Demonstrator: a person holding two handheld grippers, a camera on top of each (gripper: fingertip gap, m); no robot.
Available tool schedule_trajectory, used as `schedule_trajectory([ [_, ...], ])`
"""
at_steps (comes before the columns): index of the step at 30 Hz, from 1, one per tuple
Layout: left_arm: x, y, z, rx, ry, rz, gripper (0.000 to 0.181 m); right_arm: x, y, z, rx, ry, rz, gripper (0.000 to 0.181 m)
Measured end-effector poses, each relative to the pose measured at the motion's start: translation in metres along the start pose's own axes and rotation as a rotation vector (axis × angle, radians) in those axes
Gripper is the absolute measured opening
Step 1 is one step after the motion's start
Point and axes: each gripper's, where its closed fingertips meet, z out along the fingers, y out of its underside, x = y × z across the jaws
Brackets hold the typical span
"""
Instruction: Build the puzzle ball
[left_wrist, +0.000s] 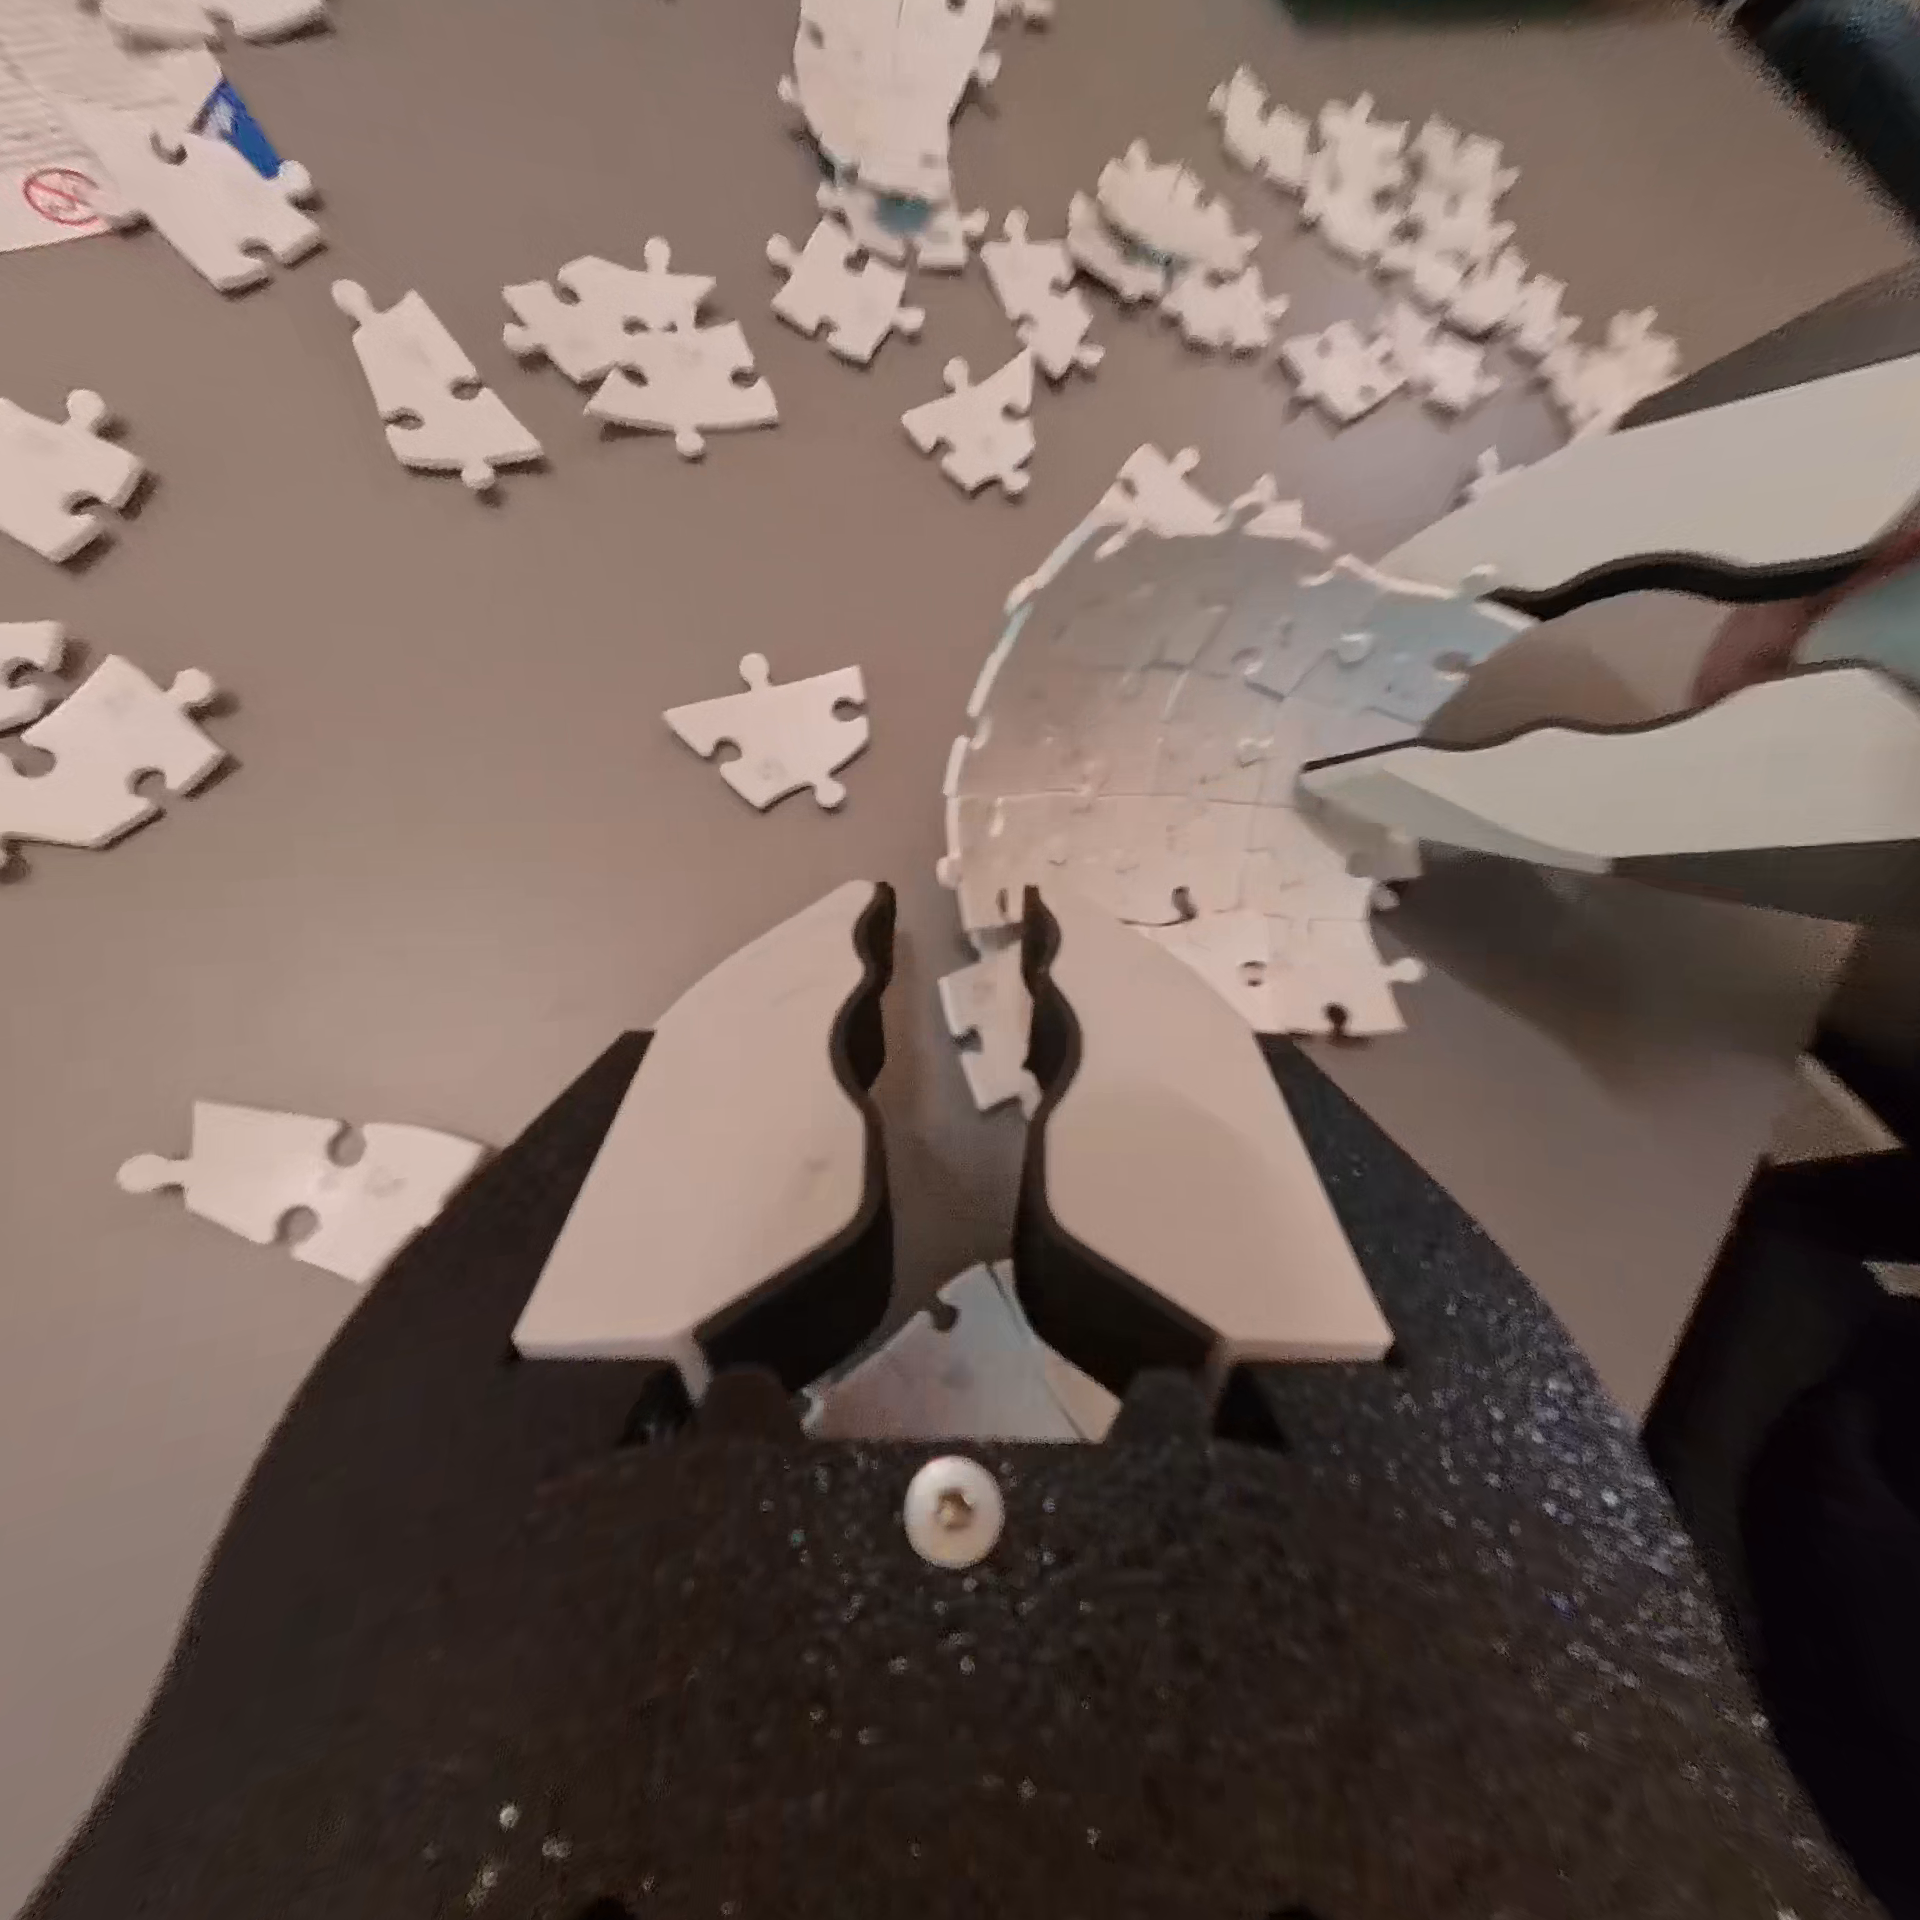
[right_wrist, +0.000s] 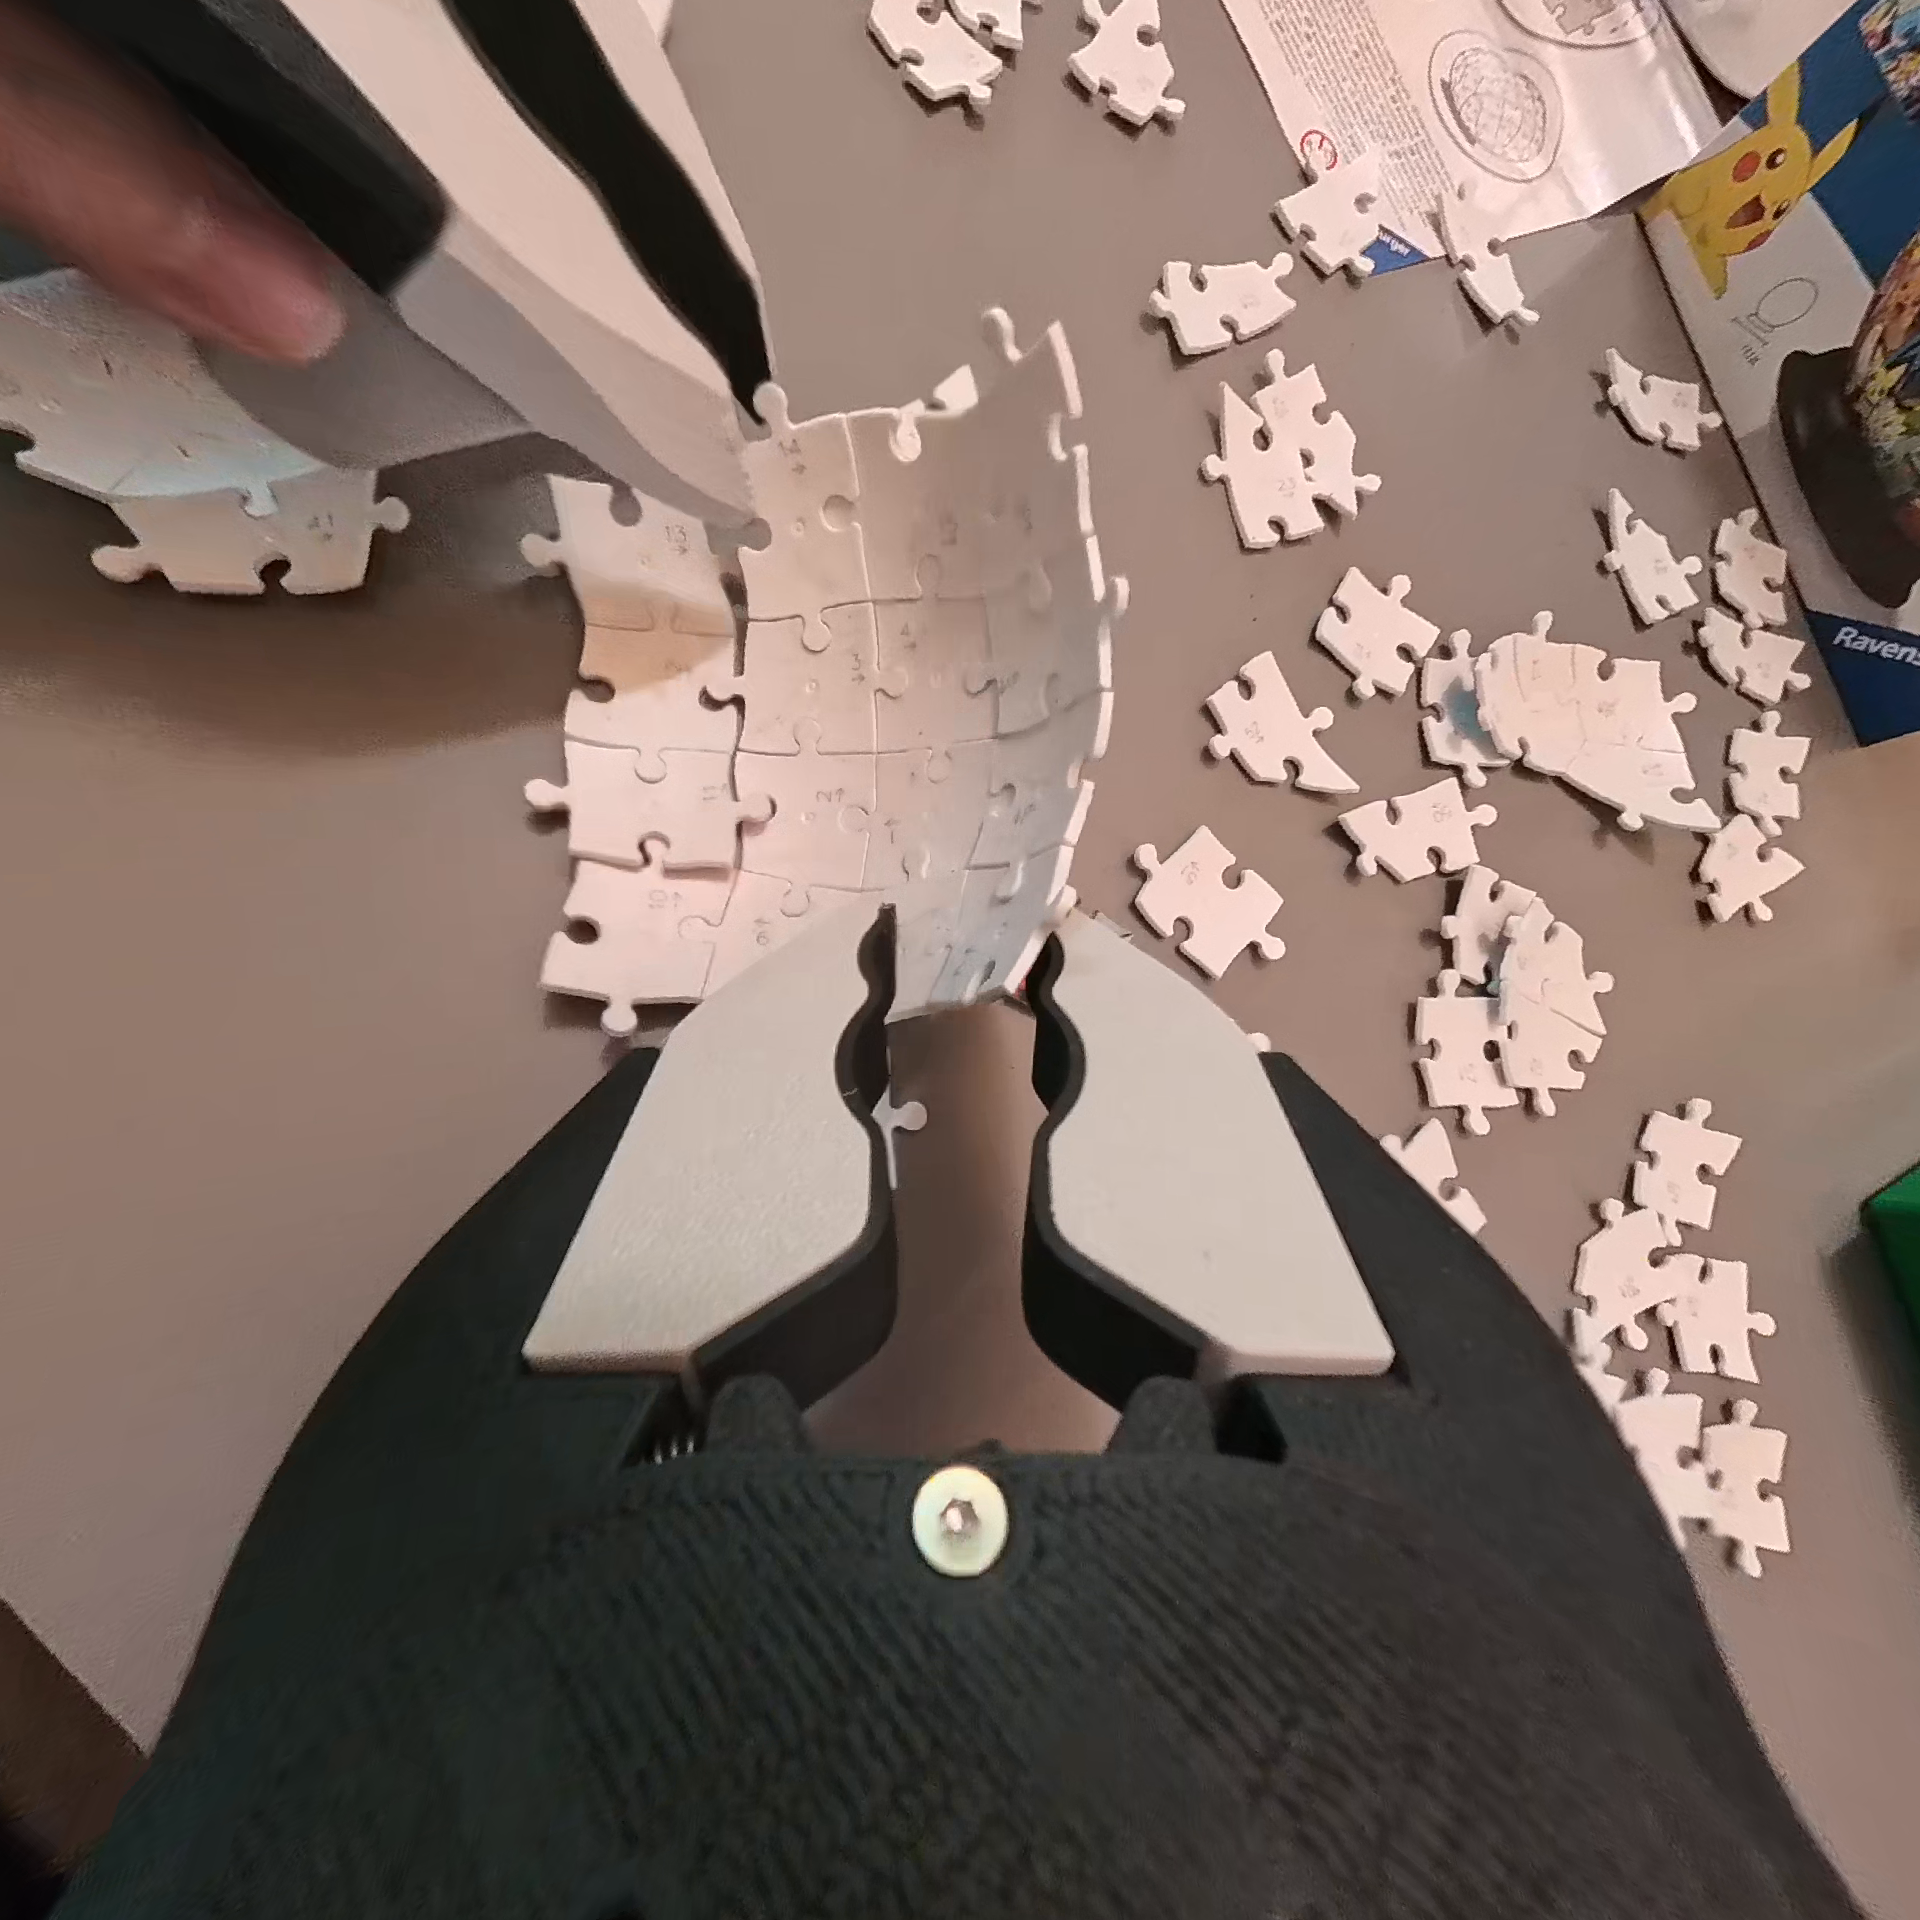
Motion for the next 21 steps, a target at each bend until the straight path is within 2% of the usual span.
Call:
schedule_trajectory([
  [3,0.003,-0.001,0.01,-0.059,0.07,-0.005,0.007,-0.002,0.0,-0.001,0.009,-0.029,0.021,0.026],
  [7,0.004,-0.006,0.016,-0.092,0.114,0.0,0.006,0.002,0.005,-0.007,0.011,-0.067,0.053,0.031],
  [11,0.006,-0.016,0.015,-0.119,0.146,0.073,0.005,0.001,0.015,-0.021,-0.001,-0.196,0.111,0.051],
  [14,0.012,-0.029,0.012,-0.146,0.17,0.206,0.005,0.012,0.016,-0.041,0.051,-0.259,0.153,0.062],
  [17,0.021,-0.039,0.011,-0.203,0.191,0.393,0.004,0.045,0.001,-0.056,0.204,-0.174,0.174,0.06],
  [21,0.032,-0.048,0.017,-0.275,0.193,0.608,0.004,0.062,-0.018,-0.041,0.292,-0.222,0.174,0.059],
])
